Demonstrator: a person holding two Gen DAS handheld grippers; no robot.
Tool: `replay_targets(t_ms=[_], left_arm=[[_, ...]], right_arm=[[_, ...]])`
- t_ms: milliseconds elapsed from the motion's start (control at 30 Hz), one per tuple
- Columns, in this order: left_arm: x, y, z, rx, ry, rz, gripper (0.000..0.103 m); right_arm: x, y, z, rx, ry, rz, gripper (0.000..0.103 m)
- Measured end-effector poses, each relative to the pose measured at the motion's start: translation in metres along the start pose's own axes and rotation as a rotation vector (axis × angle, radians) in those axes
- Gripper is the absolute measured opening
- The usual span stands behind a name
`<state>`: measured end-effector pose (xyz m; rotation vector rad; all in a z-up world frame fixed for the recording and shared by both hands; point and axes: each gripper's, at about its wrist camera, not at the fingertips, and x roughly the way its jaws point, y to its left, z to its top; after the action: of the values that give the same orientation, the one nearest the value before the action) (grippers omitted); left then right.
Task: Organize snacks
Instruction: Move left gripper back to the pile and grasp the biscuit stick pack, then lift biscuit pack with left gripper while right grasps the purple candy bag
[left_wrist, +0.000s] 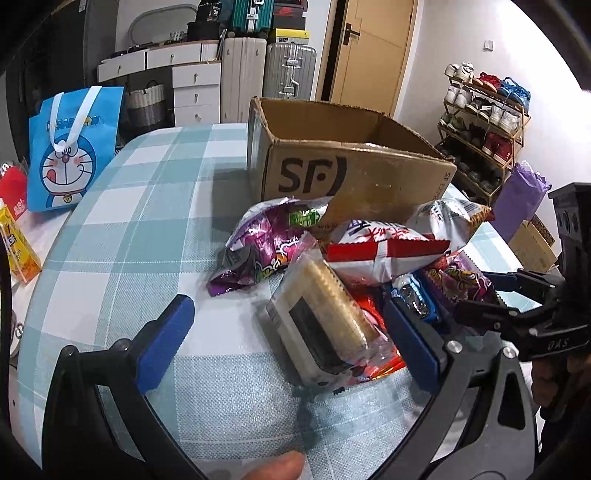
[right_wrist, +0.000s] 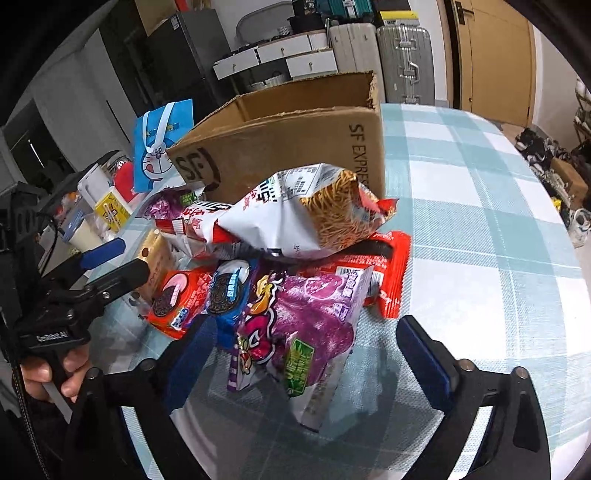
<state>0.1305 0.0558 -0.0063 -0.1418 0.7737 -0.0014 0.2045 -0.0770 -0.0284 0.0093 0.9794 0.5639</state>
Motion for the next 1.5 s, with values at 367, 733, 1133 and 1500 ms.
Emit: replay_targets(t_ms=[367, 733, 1133, 1500], left_arm=[[0.007, -0.002, 0.0, 0.012, 0.035, -0.031, 0.102], [0.02, -0.003, -0.006, 0.007, 0.099, -0.091, 0.07], [0.017, -0.002, -0.008, -0.002, 0.068, -0.1, 0.029], [0.0, 0.011, 0.001, -0.012, -0.011, -0.073, 0.012]], right_arm=[[0.005, -0.007, -0.001, 0.046, 0.057, 0.093, 0.078], [0.003, -0.001, 0.002, 0.067, 0.038, 0.13, 0.075], [-0.003, -0.009, 0.001, 0.065, 0.017, 0.149, 0.058], [-0.014, -0.001, 0.0, 0.002, -0.001, 0.184, 0.057]])
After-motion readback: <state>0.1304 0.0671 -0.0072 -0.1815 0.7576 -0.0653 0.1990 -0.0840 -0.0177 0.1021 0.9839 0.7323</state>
